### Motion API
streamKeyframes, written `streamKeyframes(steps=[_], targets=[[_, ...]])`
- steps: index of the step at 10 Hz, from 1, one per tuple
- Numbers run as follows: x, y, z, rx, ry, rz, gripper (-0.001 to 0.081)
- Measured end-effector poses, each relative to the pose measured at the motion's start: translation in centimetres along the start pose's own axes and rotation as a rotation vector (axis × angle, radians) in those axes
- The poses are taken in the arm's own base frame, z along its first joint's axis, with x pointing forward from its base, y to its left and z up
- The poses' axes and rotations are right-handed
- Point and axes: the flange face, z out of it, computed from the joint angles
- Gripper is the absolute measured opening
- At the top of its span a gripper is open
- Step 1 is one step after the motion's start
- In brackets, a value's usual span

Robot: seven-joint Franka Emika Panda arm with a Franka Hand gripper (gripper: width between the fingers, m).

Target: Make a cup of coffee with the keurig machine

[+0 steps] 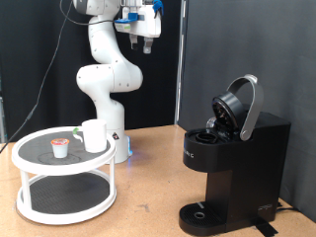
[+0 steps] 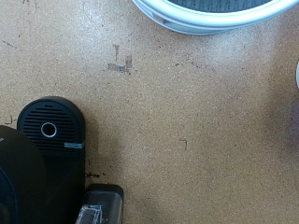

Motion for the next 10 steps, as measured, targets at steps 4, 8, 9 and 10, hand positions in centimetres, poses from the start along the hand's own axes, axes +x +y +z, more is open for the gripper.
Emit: streamKeyframes(steps=[4,8,9,10], targets=[[2.8,-2.8,0.3,-0.034,-0.026,-0.039,0.0735],[6.8,-6.9,1.1,-0.052,-0.028,-0.022,0.0735],[6.8,-6.9,1.1,-0.053,-0.027,-0.023,0.0735],[6.9,-7.0,1.2,-0.055,-0.029,-0.030,0.0735]])
